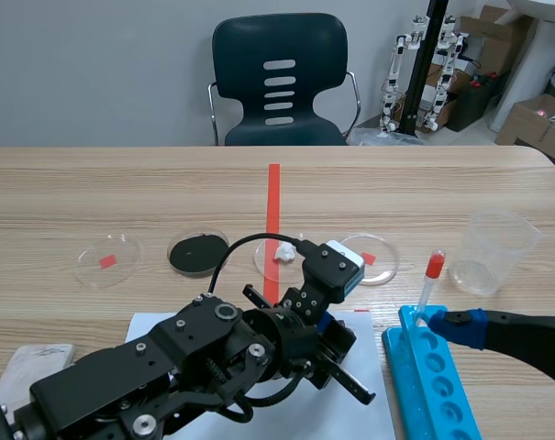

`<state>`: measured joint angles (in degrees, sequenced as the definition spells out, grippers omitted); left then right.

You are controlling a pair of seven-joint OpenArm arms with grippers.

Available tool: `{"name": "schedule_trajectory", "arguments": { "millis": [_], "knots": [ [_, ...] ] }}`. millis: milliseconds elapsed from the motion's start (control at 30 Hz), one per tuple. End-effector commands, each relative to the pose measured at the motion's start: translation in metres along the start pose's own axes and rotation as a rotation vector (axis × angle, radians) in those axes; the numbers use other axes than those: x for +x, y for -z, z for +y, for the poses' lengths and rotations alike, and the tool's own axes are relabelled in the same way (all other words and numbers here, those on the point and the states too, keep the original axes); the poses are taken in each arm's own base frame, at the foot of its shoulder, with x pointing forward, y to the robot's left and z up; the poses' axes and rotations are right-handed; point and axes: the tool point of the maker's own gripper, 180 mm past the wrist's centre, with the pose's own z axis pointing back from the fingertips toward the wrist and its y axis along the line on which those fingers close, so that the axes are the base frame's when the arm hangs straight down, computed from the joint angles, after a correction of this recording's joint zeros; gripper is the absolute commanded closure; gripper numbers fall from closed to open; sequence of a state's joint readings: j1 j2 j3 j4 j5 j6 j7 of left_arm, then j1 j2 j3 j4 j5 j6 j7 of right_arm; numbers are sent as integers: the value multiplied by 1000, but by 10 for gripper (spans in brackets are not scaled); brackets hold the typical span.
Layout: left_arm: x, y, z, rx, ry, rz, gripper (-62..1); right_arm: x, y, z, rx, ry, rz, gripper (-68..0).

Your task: Put the right mineral back

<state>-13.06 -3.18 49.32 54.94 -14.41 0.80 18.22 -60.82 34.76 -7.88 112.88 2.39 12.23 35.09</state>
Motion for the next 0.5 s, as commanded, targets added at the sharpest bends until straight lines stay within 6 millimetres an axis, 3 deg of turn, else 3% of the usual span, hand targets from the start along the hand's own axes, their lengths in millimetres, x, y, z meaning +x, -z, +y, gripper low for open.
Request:
{"name": "schedule_trajectory", "arguments": {
  "millis": [0, 467],
  "knots": [
    [23, 2, -2, -4, -2, -60, -117, 11, 2, -4, -14, -6, -39, -606],
    [20, 8, 0, 18, -23, -68, -118, 11, 2, -4, -14, -6, -39, -606]
  ]
}}
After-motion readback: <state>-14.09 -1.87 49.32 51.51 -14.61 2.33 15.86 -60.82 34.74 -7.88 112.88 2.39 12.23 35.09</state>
